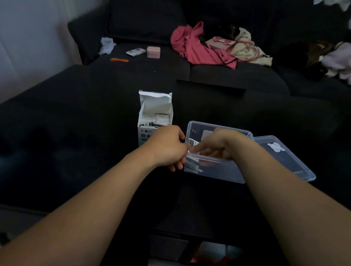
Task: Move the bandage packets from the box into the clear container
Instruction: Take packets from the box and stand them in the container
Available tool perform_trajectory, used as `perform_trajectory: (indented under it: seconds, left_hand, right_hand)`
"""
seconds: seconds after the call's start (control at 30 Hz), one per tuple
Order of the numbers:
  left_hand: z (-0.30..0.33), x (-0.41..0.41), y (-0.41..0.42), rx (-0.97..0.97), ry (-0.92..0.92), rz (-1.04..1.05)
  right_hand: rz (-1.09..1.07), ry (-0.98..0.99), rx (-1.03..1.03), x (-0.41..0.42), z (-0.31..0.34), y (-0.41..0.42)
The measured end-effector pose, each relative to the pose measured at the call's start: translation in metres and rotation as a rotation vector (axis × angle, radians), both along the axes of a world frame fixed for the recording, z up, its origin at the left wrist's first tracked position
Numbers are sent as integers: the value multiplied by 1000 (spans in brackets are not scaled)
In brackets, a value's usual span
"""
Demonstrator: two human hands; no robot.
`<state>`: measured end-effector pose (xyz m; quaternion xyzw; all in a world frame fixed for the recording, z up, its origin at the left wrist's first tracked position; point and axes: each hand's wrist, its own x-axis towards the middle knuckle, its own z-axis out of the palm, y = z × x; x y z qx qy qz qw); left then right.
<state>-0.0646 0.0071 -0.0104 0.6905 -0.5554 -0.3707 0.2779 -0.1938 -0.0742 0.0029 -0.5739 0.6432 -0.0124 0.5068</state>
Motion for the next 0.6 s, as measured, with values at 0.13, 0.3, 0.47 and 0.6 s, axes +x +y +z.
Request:
perform_trajectory:
  seconds: [0.13, 0.3, 0.47, 0.6]
  left_hand:
    - [1, 0, 0, 4, 4, 1]
    - [-1, 1, -1, -5, 8, -1]
    - [-2, 2, -1, -12, 6, -2]
    - [-1, 1, 0, -8, 12, -2]
  right_hand:
    - [53, 78, -77, 1, -2, -1]
    - [164, 294, -177, 3, -1, 0]
    - [173, 297, -189, 4, 4, 3]
    - [136, 230, -174, 5, 7, 3]
